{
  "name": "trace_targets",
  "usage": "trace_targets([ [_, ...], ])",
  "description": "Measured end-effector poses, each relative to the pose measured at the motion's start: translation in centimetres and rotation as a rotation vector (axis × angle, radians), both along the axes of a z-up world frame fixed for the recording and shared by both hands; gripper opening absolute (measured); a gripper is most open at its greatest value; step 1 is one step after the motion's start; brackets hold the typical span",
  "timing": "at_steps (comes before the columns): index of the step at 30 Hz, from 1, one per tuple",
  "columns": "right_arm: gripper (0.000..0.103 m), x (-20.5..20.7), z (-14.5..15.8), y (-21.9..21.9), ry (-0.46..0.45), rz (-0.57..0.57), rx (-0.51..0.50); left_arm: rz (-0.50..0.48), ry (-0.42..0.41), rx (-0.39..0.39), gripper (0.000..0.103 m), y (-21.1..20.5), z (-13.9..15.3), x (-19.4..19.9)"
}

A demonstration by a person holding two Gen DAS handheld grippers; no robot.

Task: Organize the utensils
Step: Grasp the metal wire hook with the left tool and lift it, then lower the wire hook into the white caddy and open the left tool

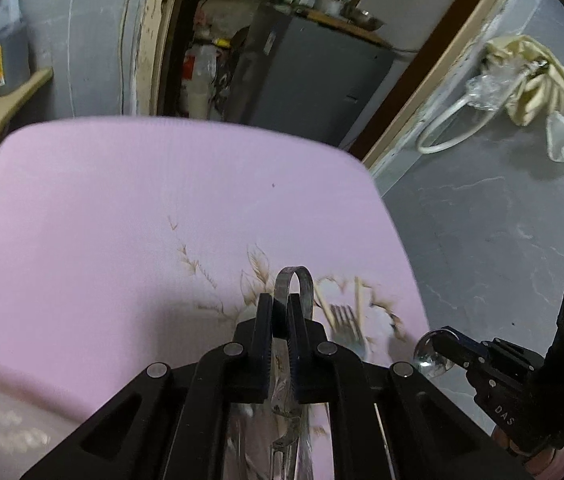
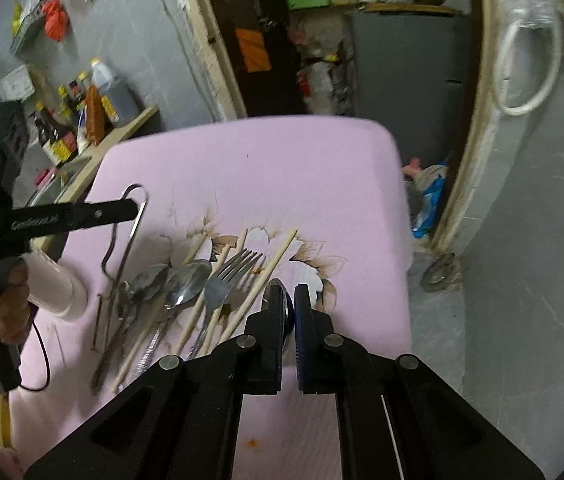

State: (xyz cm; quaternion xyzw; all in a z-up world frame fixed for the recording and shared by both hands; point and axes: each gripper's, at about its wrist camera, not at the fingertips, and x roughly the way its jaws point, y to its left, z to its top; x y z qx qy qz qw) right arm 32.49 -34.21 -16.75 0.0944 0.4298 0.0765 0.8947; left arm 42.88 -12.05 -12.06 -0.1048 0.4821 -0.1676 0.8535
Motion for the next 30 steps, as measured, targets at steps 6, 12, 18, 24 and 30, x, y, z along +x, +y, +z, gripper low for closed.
trace_targets([
  [6,0.005,-2.9,3.7,0.8,-0.064,-0.075,-0.029,-0.023,-0.087,-0.005,0.007,1.6,4.0,-3.6],
  [12,0.005,-4.4,8.7,3.8,-0.169,-0.082,-0.067,-0.032,-0.149,-0.058,0.007,4.8,8.1,-5.6],
  [18,0.005,-4.0,14.0,8.8,-0.293,-0.059,-0.087,0.023,-0.243,-0.091,0.007,10.5,12.8,-7.1],
  [24,0.005,-2.9,18.4,16.3,-0.433,-0.030,-0.114,0.171,-0.353,-0.067,0.007,18.1,15.8,-8.3],
  [30,0.005,-2.5,20.0,24.4,-0.526,0.000,-0.255,0.331,-0.431,-0.048,0.007,25.6,15.0,-8.4],
])
